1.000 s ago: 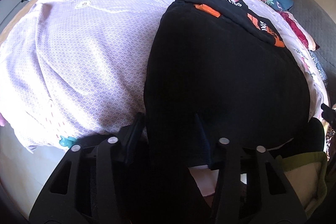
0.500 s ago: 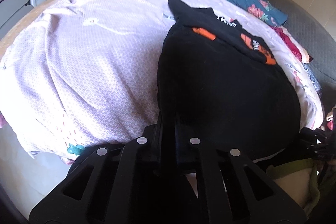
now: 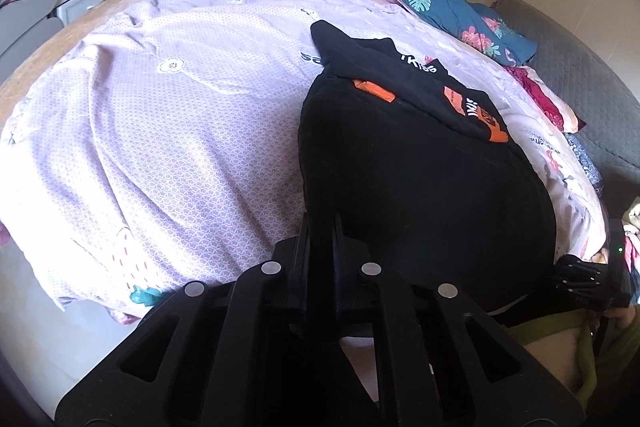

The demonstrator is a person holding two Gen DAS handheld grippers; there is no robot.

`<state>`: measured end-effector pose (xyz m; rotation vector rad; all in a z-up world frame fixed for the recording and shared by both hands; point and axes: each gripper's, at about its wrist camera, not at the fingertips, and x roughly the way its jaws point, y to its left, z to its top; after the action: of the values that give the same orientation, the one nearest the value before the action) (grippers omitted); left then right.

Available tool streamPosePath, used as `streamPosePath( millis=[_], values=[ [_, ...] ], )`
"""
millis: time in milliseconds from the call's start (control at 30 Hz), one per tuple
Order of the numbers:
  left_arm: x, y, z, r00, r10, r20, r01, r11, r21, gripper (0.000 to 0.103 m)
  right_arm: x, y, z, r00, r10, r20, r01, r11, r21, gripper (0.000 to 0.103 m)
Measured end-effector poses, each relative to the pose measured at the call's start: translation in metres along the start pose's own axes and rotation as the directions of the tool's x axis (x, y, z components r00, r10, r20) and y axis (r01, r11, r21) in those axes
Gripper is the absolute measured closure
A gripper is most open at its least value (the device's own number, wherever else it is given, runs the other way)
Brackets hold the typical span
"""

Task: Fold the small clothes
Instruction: 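Grasp the shirt hem with both tools and lift it, then carry the held hem toward the collar with both tools and lay it down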

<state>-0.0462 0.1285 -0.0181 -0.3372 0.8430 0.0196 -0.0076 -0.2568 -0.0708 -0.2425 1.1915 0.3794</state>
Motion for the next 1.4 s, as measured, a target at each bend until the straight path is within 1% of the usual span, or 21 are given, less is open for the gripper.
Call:
streamPosePath(
  millis=[33, 100, 133, 167, 200, 233, 267, 333, 467, 533, 567, 633, 700, 767, 867, 900, 1167, 1267, 1400],
  values=[
    [0.001, 0.0, 0.001, 1.0, -0.001, 0.0, 0.001, 1.0, 0.0, 0.1, 0.001, 0.003, 0.0, 1.0, -0.01, -0.008, 0.01, 1.0, -0.015, 0.064],
    [0.002, -0.001, 0.0, 1.0, -0.002, -0.002, 0.002, 1.0, 0.001, 0.1, 0.005, 0.007, 0.001, 1.0, -0.017, -0.025, 0.016, 0.999, -0.039, 0.064],
    [0.003, -0.001, 0.0, 1.0, -0.003, -0.004, 0.003, 1.0, 0.001, 0.1, 0.006, 0.008, 0.001, 1.0, -0.006, -0.026, 0.005, 0.999, -0.045, 0.068],
    [0.003, -0.001, -0.001, 1.0, -0.003, -0.005, 0.003, 1.0, 0.001, 0.1, 0.006, 0.008, 0.001, 1.0, 0.012, -0.023, -0.013, 0.999, -0.048, 0.085],
    [0.004, 0.0, -0.001, 1.0, -0.003, -0.007, 0.003, 1.0, -0.002, 0.1, 0.006, 0.007, 0.001, 0.999, 0.038, -0.01, -0.038, 0.999, -0.039, 0.092],
    [0.004, 0.0, -0.001, 1.0, -0.004, -0.007, 0.004, 1.0, -0.005, 0.1, 0.002, 0.003, 0.0, 0.998, 0.055, 0.006, -0.055, 0.998, -0.021, 0.094],
    [0.004, 0.001, -0.001, 1.0, -0.005, -0.006, 0.005, 1.0, -0.008, 0.1, -0.001, 0.002, -0.001, 0.998, 0.064, 0.025, -0.064, 0.998, -0.015, 0.095],
    [0.003, 0.003, 0.0, 1.0, -0.007, -0.001, 0.007, 1.0, -0.018, 0.1, -0.017, 0.002, -0.004, 0.99, 0.097, 0.098, -0.094, 0.995, -0.033, 0.095],
    [-0.003, 0.003, 0.004, 1.0, -0.012, 0.024, 0.012, 1.0, -0.021, 0.1, -0.042, -0.003, 0.004, 0.969, 0.133, 0.209, -0.13, 0.991, -0.028, 0.095],
    [-0.005, 0.001, 0.006, 0.999, -0.012, 0.032, 0.012, 1.0, -0.017, 0.101, -0.056, -0.01, 0.007, 0.953, 0.139, 0.269, -0.141, 0.99, -0.014, 0.096],
    [-0.006, 0.0, 0.008, 0.999, -0.01, 0.038, 0.01, 1.0, -0.015, 0.101, -0.065, -0.012, 0.009, 0.94, 0.133, 0.314, -0.136, 0.991, -0.011, 0.096],
    [-0.009, -0.002, 0.013, 0.999, -0.008, 0.05, 0.009, 1.0, -0.013, 0.101, -0.078, -0.017, 0.011, 0.919, 0.118, 0.377, -0.119, 0.993, -0.02, 0.096],
    [-0.012, -0.004, 0.018, 0.998, -0.007, 0.064, 0.008, 1.0, -0.013, 0.101, -0.089, -0.019, 0.014, 0.902, 0.096, 0.421, -0.1, 0.995, -0.014, 0.096],
    [-0.015, -0.006, 0.024, 0.997, -0.009, 0.081, 0.01, 1.0, -0.015, 0.101, -0.097, -0.024, 0.019, 0.889, 0.074, 0.452, -0.085, 0.996, 0.004, 0.096],
    [-0.02, -0.01, 0.035, 0.994, -0.01, 0.106, 0.012, 1.0, -0.014, 0.101, -0.104, -0.033, 0.021, 0.876, 0.045, 0.48, -0.071, 0.997, 0.037, 0.096],
    [-0.021, -0.011, 0.038, 0.993, -0.014, 0.113, 0.015, 1.0, -0.015, 0.1, -0.107, -0.035, 0.023, 0.868, 0.032, 0.496, -0.067, 0.996, 0.053, 0.096],
    [-0.026, -0.02, 0.07, 0.984, -0.029, 0.174, 0.032, 0.999, -0.018, 0.1, -0.124, -0.044, 0.048, 0.82, -0.013, 0.572, -0.051, 0.994, 0.095, 0.096],
    [-0.027, -0.024, 0.082, 0.98, -0.029, 0.195, 0.033, 0.999, -0.015, 0.1, -0.128, -0.046, 0.06, 0.812, -0.029, 0.583, -0.044, 0.993, 0.11, 0.096],
    [-0.026, -0.028, 0.095, 0.976, -0.034, 0.217, 0.038, 0.999, -0.016, 0.1, -0.128, -0.052, 0.076, 0.808, -0.048, 0.587, -0.041, 0.989, 0.139, 0.096]
  ],
)
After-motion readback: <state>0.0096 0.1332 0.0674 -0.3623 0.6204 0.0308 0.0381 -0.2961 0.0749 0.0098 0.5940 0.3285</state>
